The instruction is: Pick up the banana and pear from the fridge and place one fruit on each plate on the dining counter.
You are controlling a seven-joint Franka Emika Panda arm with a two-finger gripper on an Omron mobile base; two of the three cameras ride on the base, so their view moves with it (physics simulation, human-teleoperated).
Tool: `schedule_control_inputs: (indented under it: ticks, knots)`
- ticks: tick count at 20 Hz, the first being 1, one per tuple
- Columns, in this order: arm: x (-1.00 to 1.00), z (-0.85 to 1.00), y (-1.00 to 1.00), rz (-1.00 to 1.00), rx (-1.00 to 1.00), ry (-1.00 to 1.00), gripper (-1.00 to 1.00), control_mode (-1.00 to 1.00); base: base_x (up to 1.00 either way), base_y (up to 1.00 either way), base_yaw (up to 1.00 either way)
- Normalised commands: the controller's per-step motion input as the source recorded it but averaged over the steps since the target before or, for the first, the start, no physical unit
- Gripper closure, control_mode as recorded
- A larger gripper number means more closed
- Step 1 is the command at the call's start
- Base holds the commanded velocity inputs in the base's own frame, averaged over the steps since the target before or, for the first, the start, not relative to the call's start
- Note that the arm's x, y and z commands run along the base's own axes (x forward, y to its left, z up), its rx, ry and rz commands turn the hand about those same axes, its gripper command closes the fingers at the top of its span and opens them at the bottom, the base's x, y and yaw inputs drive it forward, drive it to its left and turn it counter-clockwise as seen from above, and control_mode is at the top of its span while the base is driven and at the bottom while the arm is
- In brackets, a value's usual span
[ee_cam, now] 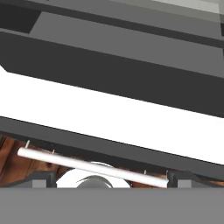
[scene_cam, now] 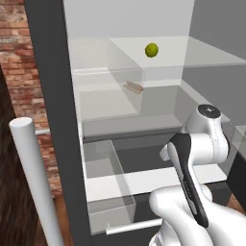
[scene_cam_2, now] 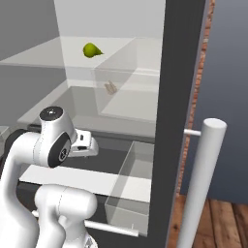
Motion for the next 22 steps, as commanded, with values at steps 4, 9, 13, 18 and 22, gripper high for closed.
schedule_control_inputs:
  ticks: [4,9,13,18,22]
  knots:
    - [0.00,0.00,0.00,0.00,0.00,0.00,-1.00,1.00,0.40,0.00,0.00]
    - [0.02,0.00,0.00,0.00,0.00,0.00,-1.00,-1.00,0.07,0.00,0.00]
    - [0.02,0.06,-0.02,-0.05,0.00,-0.05,-1.00,-1.00,0.00,0.00,0.00]
    - [0.00,0.45,0.00,-0.08,0.00,-0.31,-1.00,-1.00,0.00,0.00,0.00]
    - [0.01,0.61,-0.02,-0.02,0.00,-0.38,-1.00,-1.00,0.00,0.00,0.00]
